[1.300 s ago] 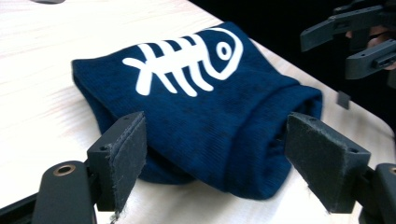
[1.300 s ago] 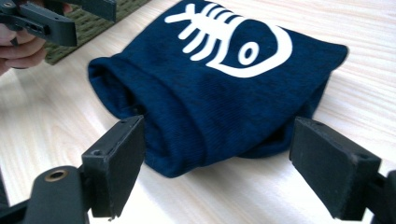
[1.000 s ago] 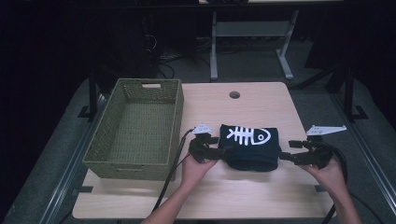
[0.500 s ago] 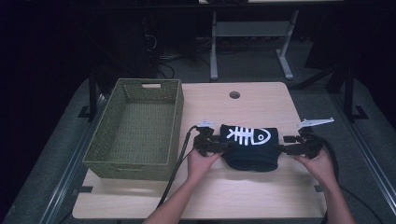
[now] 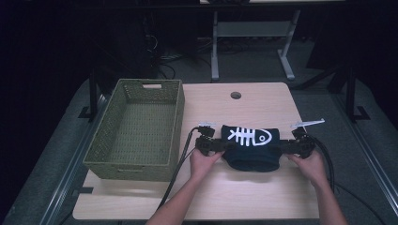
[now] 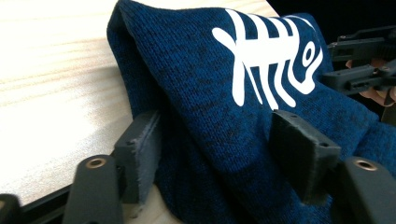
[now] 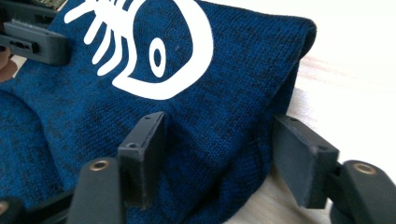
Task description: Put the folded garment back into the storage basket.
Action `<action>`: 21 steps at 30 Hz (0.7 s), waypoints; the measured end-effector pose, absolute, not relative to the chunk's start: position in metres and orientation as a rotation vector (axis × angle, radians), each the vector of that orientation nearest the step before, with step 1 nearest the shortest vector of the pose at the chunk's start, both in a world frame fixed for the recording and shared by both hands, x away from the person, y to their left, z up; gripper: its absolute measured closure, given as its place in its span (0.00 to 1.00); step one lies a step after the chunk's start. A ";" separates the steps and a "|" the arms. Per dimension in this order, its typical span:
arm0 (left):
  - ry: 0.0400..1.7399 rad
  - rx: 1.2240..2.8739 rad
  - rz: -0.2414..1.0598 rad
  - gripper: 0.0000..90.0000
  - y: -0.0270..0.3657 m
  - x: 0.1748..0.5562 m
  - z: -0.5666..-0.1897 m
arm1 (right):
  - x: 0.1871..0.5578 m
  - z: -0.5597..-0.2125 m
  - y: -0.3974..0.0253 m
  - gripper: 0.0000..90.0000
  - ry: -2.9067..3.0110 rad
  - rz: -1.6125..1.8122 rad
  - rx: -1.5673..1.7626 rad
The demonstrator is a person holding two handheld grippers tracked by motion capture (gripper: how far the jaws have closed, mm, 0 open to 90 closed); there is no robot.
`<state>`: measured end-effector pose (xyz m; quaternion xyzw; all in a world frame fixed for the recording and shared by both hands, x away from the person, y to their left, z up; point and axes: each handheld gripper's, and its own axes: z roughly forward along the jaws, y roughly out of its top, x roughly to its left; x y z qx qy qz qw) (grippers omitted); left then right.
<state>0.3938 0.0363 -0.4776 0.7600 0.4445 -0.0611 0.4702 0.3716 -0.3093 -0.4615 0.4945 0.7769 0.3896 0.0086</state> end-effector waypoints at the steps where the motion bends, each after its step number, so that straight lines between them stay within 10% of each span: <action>1: 1.093 1.858 -0.159 0.43 0.037 0.394 -0.478 | 0.371 -0.462 -0.308 0.44 2.428 1.212 1.545; 9: 1.116 1.839 -0.159 0.51 0.040 0.391 -0.479 | 0.369 -0.464 -0.308 0.55 2.417 1.197 1.578; 21: 1.146 1.875 -0.069 0.35 0.038 0.386 -0.476 | 0.369 -0.466 -0.310 0.49 2.397 1.164 1.641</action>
